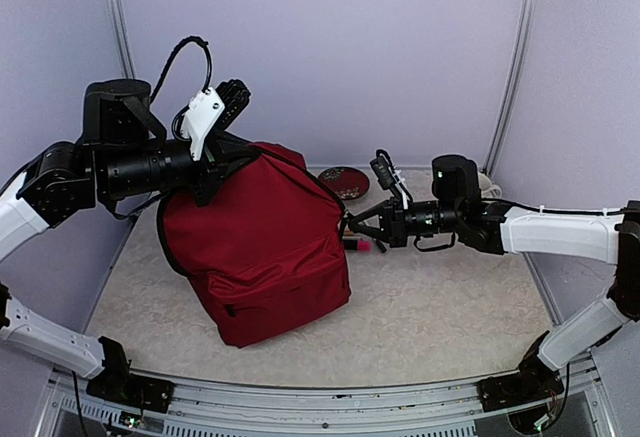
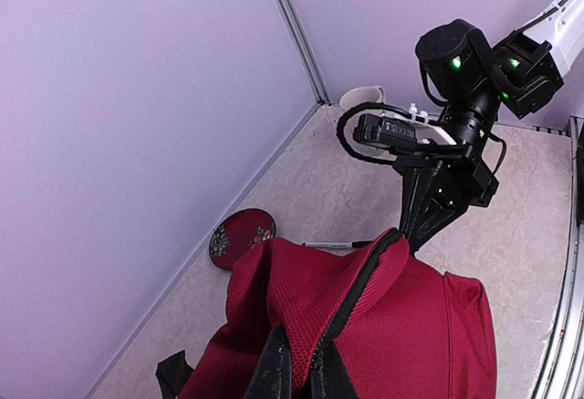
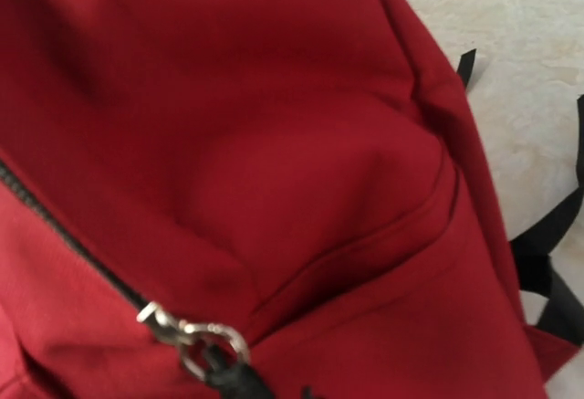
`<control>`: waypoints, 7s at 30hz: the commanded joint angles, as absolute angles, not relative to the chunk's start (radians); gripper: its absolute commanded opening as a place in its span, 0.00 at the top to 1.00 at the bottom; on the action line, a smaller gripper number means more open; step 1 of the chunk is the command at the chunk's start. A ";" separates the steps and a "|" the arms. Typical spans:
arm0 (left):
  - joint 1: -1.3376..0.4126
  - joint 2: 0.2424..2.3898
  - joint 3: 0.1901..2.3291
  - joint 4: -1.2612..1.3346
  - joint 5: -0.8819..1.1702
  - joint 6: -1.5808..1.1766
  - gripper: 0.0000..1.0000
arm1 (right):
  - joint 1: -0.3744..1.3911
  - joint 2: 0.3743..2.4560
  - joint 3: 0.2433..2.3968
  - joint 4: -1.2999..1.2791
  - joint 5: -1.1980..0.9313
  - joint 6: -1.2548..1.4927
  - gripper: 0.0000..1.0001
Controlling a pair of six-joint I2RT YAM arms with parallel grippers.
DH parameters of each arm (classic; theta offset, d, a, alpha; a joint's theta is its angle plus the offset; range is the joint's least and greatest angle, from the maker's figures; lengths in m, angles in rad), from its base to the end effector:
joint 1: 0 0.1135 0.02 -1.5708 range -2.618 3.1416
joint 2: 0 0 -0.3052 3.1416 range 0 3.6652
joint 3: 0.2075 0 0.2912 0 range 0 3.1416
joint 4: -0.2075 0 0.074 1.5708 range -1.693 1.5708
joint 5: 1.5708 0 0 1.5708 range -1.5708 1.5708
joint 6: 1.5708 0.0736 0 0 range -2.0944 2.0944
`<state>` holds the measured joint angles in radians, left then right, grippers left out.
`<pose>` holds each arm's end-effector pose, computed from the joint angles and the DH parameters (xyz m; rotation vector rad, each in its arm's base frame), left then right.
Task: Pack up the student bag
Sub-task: Zip the student bag into the largest pocket of the bag, then pass from the left arm to the right, then pass from the right arm to the left, then pick up the lower front pocket of the student bag, then unzip the lower front pocket of the student bag, then hold the lower front pocket of the student bag.
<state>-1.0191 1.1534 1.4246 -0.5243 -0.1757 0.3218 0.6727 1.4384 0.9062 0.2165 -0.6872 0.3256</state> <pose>0.1664 -0.2458 0.4900 1.0383 1.5100 -0.3323 0.2682 0.2734 0.2825 -0.8436 1.8517 1.3026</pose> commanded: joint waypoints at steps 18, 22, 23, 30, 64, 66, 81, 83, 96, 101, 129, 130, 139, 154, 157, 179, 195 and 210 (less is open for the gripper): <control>-0.952 1.094 1.347 -0.310 -0.318 0.156 1.00 | 0.905 1.335 0.814 0.332 -0.447 0.263 0.07; -0.949 1.081 1.325 -0.307 -0.214 0.163 1.00 | 0.911 1.439 0.911 0.326 -0.399 0.241 0.06; -0.946 1.082 1.326 -0.314 -0.200 0.167 1.00 | 0.913 1.460 0.926 0.342 -0.411 0.243 0.09; -0.887 1.109 1.253 -0.280 -0.140 0.181 1.00 | 0.913 1.533 0.942 0.447 -0.524 0.289 0.96; -1.046 0.916 0.863 -0.224 0.066 0.357 0.13 | 0.718 1.458 0.968 0.281 -0.416 0.221 1.00; -1.043 0.948 0.861 -0.247 0.025 0.368 0.06 | 0.716 1.463 0.975 0.287 -0.420 0.218 1.00; -0.915 1.122 0.938 -0.309 0.000 0.296 0.71 | 0.703 1.471 1.004 0.282 -0.460 0.188 1.00; -0.890 1.097 0.922 -0.280 0.052 0.292 0.96 | 0.700 1.464 1.009 0.273 -0.469 0.182 1.00; -0.859 1.089 0.924 -0.226 0.080 0.217 1.00 | 0.728 1.345 1.140 -0.028 0.009 0.245 0.53; -0.839 1.052 0.903 -0.189 0.086 0.209 1.00 | 0.962 1.343 1.112 0.014 0.125 0.171 0.72; -0.830 0.981 0.866 -0.121 0.188 0.209 1.00 | 1.253 1.731 1.238 0.077 0.140 0.237 0.69; -0.830 0.982 0.868 -0.121 0.191 0.208 1.00 | 1.253 1.740 1.247 0.075 0.139 0.236 0.69; -0.828 0.975 0.868 -0.117 0.179 0.204 1.00 | 1.253 1.761 1.278 0.042 0.182 0.237 0.93; -0.825 0.937 0.871 -0.146 0.197 0.252 1.00 | 1.049 1.494 1.111 0.009 0.221 0.247 1.00; -0.825 0.925 0.872 -0.152 0.186 0.261 1.00 | 0.949 1.445 1.073 0.025 0.141 0.263 1.00; -0.921 0.931 0.992 -0.179 -0.090 0.376 1.00 | 0.759 1.397 0.973 0.070 -0.363 0.005 0.65; -0.945 0.923 0.965 -0.154 -0.084 0.412 1.00 | 0.913 1.438 1.139 -0.022 -0.571 -0.441 0.38; -0.945 0.908 0.956 -0.150 -0.095 0.415 1.00 | 0.842 1.540 1.273 -0.271 -0.610 -0.563 0.41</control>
<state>-0.9432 0.9562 0.9150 -0.3317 -0.0807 0.3981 0.8570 1.5600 1.2697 -0.1902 -0.5842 -0.5327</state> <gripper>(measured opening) 0.029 0.588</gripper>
